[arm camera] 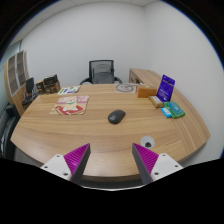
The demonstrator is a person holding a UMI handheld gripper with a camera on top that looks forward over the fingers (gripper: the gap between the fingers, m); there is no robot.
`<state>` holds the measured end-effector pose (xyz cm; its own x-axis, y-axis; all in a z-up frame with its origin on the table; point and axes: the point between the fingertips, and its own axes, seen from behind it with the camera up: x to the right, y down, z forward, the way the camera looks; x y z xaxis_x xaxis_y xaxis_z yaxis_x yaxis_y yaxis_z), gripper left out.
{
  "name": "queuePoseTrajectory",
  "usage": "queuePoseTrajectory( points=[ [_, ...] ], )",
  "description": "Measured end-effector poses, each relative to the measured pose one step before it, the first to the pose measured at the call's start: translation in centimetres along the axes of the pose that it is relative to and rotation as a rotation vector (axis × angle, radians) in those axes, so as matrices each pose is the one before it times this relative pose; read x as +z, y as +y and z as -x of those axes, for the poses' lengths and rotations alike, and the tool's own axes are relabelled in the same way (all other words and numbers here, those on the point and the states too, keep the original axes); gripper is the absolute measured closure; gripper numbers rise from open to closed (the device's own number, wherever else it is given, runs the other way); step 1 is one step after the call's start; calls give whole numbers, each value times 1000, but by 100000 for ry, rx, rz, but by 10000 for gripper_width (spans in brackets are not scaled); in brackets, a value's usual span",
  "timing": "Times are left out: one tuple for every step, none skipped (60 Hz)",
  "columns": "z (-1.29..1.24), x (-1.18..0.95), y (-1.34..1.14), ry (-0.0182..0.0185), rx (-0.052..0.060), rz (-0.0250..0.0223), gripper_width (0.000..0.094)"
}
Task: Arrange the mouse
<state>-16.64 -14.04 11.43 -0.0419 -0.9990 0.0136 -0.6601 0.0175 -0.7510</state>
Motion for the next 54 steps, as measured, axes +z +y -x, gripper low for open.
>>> queuePoseTrajectory(
  points=[
    [10,487,-93,62,-46,-139,69],
    [16,510,-59,91,-43,-160,70],
    [8,530,-36,66,-122,-12,70],
    [6,506,-66,100,-178,29,69],
    [9,529,-60,127,-93,-50,70],
    [-1,508,-63,85,-54,-111,69],
    [8,549,-66,28,-49,-166,70],
    [11,539,-62,-7,-131,-92,70],
    [29,520,-44,-46,-224,1,70],
    [35,515,-27,-3,-244,-37,71],
    [-12,535,-35,52,-181,0,70],
    [-34,549,-31,68,-78,39,70],
    [-20,512,-72,99,2,-9,70],
    [-40,545,-115,126,26,-161,70],
    [-28,534,-143,63,7,-223,69],
    [274,30,-318,125,85,396,69],
    [27,493,-71,-17,-5,-6,70],
    [0,516,-40,23,-38,135,69],
    [-45,497,-50,126,-77,128,70],
    [-41,477,-75,177,-26,45,67],
    [-64,488,-105,186,64,-25,68],
    [-106,615,-33,194,115,-214,70],
    [1,433,-105,68,-6,-32,71],
    [-25,463,-94,43,-122,83,71],
    [3,481,-81,18,-159,122,71],
    [123,467,-143,115,-19,165,68],
    [7,479,-99,21,59,9,68],
    [-4,485,-82,3,45,14,69],
    [-16,500,-82,67,-91,56,69],
    [-28,503,-85,123,-118,105,68],
    [-25,476,-73,125,-85,80,68],
    [-22,469,-84,127,-45,59,68],
    [-31,437,-103,40,-103,51,69],
    [-18,476,-87,105,-166,-2,69],
    [-52,480,-83,211,-218,-49,70],
    [-41,466,-103,245,-153,-85,70],
    [-46,440,-102,220,-123,-52,68],
    [16,349,-95,117,-161,86,69],
    [-28,408,-63,133,-109,183,70],
    [-35,403,-41,100,-66,254,69],
    [-18,408,-45,49,22,206,69],
    [11,385,-67,-21,138,145,70],
    [-3,360,-74,-23,182,143,71],
    [-36,374,-67,59,116,140,70],
    [-30,320,-55,111,23,205,70],
    [-83,351,-73,156,-51,201,67],
    [-23,327,-51,79,58,126,67],
    [43,277,-41,70,156,200,67],
    [-12,253,-91,-5,209,30,69],
    [-19,242,-102,39,96,35,69],
    [-11,235,-104,53,58,10,69],
    [0,232,-109,11,66,20,68],
    [-5,226,-92,19,98,59,68],
    [14,213,-112,-26,24,19,68]
  ],
)
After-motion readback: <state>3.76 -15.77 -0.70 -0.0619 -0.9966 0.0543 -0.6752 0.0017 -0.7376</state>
